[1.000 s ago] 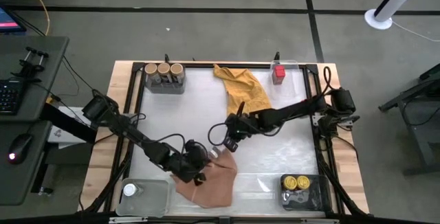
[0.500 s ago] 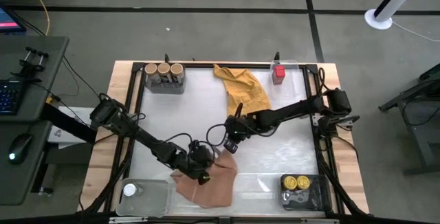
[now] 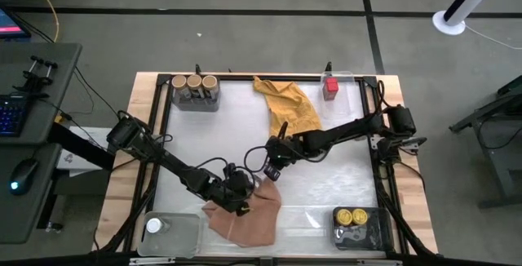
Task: Sort spices by type
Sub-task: Put the white seasoning bottle into the gray bin
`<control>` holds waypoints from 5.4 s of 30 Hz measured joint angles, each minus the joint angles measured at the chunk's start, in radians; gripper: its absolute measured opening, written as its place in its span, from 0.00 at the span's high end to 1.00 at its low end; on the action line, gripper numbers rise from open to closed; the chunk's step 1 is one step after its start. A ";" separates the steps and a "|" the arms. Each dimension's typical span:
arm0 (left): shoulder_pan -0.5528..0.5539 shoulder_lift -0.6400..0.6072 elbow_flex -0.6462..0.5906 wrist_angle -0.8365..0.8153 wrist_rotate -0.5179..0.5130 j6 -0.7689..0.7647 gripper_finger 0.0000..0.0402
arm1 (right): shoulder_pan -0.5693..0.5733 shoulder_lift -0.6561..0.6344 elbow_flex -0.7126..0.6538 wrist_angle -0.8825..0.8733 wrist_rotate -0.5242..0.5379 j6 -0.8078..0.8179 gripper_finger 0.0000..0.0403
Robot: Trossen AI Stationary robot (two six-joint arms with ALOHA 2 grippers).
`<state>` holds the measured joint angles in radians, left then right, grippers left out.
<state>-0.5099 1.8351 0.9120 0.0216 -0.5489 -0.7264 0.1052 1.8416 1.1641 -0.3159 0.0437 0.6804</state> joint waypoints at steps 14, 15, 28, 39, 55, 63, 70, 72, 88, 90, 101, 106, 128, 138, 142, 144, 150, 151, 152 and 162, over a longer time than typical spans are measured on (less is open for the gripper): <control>0.011 -0.066 0.073 -0.024 -0.105 0.246 1.00 | 0.006 0.039 0.001 0.024 -0.019 0.022 1.00; 0.012 -0.077 0.081 -0.030 -0.137 0.280 1.00 | 0.006 0.041 0.000 0.021 -0.025 0.022 1.00; 0.084 -0.114 0.100 -0.056 -0.166 0.403 1.00 | 0.007 0.043 -0.002 0.028 -0.006 0.019 1.00; 0.023 -0.271 0.101 -0.312 -0.172 0.289 1.00 | 0.007 -0.011 -0.001 0.006 0.008 -0.024 1.00; -0.142 -0.061 0.059 -0.028 -0.096 0.031 1.00 | 0.007 0.019 -0.001 0.139 -0.077 -0.053 1.00; -0.085 0.009 0.059 0.013 0.027 0.029 1.00 | 0.007 0.025 -0.001 0.150 -0.075 -0.036 1.00; -0.087 -0.003 0.059 -0.037 0.036 0.030 1.00 | 0.007 0.025 0.000 0.161 -0.068 -0.028 1.00; -0.090 -0.031 0.059 -0.065 0.051 0.016 1.00 | 0.007 0.025 0.000 0.157 -0.066 -0.030 1.00; -0.025 -0.064 0.060 -0.122 0.128 0.003 1.00 | 0.006 0.025 0.000 0.164 -0.066 -0.031 1.00; -0.014 -0.064 0.060 -0.138 0.134 0.003 1.00 | 0.006 0.025 0.000 0.164 -0.066 -0.031 1.00; 0.008 -0.064 0.059 -0.158 0.174 -0.004 1.00 | 0.006 0.034 0.000 0.168 -0.066 -0.025 1.00; 0.025 -0.064 0.059 -0.157 0.172 -0.004 1.00 | 0.006 0.079 0.002 0.209 -0.072 0.025 1.00; 0.043 -0.092 0.060 -0.183 0.007 0.086 1.00 | 0.012 0.082 0.000 0.231 -0.050 0.053 1.00; 0.042 -0.111 0.063 -0.169 -0.131 0.145 1.00 | 0.009 0.067 -0.002 0.231 -0.035 0.053 1.00; 0.042 -0.112 0.063 -0.164 -0.194 0.181 1.00 | 0.009 0.065 -0.002 0.230 -0.029 0.053 1.00; 0.042 -0.113 0.064 -0.162 -0.251 0.199 1.00 | 0.009 0.064 -0.003 0.226 -0.034 0.056 1.00; 0.060 -0.107 0.059 -0.180 -0.378 0.234 1.00 | 0.016 0.062 -0.001 0.247 -0.159 0.058 1.00; 0.065 -0.108 0.059 -0.180 -0.366 0.234 1.00 | 0.013 0.062 -0.001 0.245 -0.155 0.056 1.00; 0.069 -0.109 0.059 -0.178 -0.360 0.234 1.00 | 0.011 0.062 -0.002 0.243 -0.149 0.055 1.00; 0.074 -0.146 0.058 -0.194 -0.344 0.270 1.00 | -0.005 0.042 -0.002 0.209 -0.122 0.001 1.00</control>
<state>-0.4358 1.6887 0.9695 -0.1726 -0.8931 -0.4560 0.1005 1.8833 1.1625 -0.1070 -0.0787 0.6814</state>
